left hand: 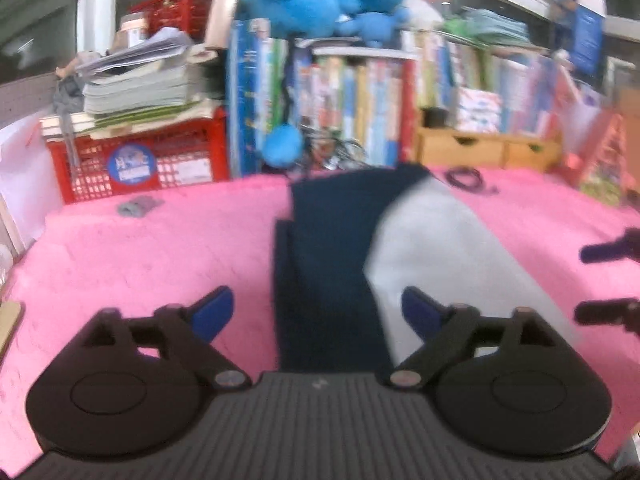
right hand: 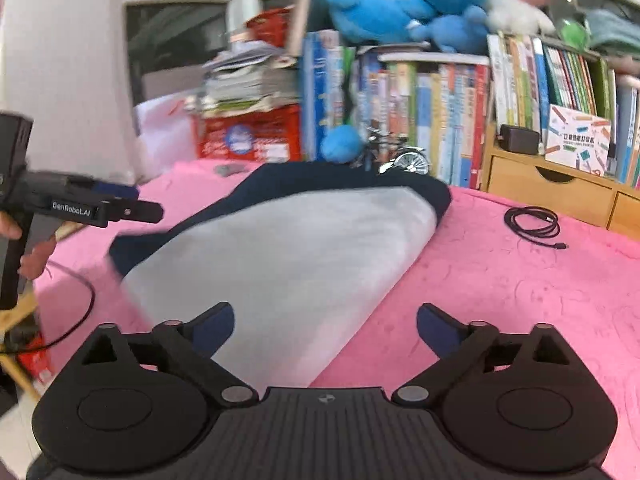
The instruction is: Fold clothes
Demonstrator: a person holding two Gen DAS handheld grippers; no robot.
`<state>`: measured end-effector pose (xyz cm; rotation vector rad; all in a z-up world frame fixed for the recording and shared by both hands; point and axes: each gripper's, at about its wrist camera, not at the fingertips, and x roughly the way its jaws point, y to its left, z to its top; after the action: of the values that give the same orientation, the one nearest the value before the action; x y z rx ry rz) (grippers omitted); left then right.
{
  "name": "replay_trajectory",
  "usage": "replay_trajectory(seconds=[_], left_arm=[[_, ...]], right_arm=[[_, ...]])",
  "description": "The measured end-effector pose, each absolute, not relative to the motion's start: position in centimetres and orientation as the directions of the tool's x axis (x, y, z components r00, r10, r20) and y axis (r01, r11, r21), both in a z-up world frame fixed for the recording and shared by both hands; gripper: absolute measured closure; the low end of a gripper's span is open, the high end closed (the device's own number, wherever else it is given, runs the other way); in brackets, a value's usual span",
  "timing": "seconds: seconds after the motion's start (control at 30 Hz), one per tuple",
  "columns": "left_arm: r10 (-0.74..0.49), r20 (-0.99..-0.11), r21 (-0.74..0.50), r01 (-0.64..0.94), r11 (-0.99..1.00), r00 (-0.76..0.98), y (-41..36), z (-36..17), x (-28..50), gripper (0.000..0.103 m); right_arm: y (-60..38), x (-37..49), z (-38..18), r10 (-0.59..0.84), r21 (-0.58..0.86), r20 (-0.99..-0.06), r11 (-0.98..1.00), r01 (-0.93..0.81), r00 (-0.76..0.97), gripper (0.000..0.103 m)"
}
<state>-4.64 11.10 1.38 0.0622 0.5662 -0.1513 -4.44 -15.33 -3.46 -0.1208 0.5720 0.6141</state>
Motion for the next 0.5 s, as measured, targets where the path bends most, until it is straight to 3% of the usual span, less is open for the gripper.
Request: replay_trajectory(seconds=[0.13, 0.33, 0.5], left_arm=[[-0.151, -0.588, -0.016, 0.175, 0.984, 0.794, 9.1, -0.2, -6.6, 0.0], [-0.071, -0.665, 0.039, 0.129, 0.991, 0.744, 7.4, -1.0, -6.8, 0.0], [-0.118, -0.691, -0.026, 0.139, 0.99, 0.713, 7.5, -1.2, -7.0, 0.0]], right_arm=[[-14.3, -8.0, -4.5, 0.453, -0.003, -0.57, 0.833, -0.553, 0.685, 0.001], [-13.8, -10.3, -5.3, 0.427, 0.005, -0.599, 0.848, -0.53, 0.678, 0.0], [-13.7, -10.6, -5.1, 0.421, 0.004, -0.598, 0.853, -0.522, 0.682, 0.0]])
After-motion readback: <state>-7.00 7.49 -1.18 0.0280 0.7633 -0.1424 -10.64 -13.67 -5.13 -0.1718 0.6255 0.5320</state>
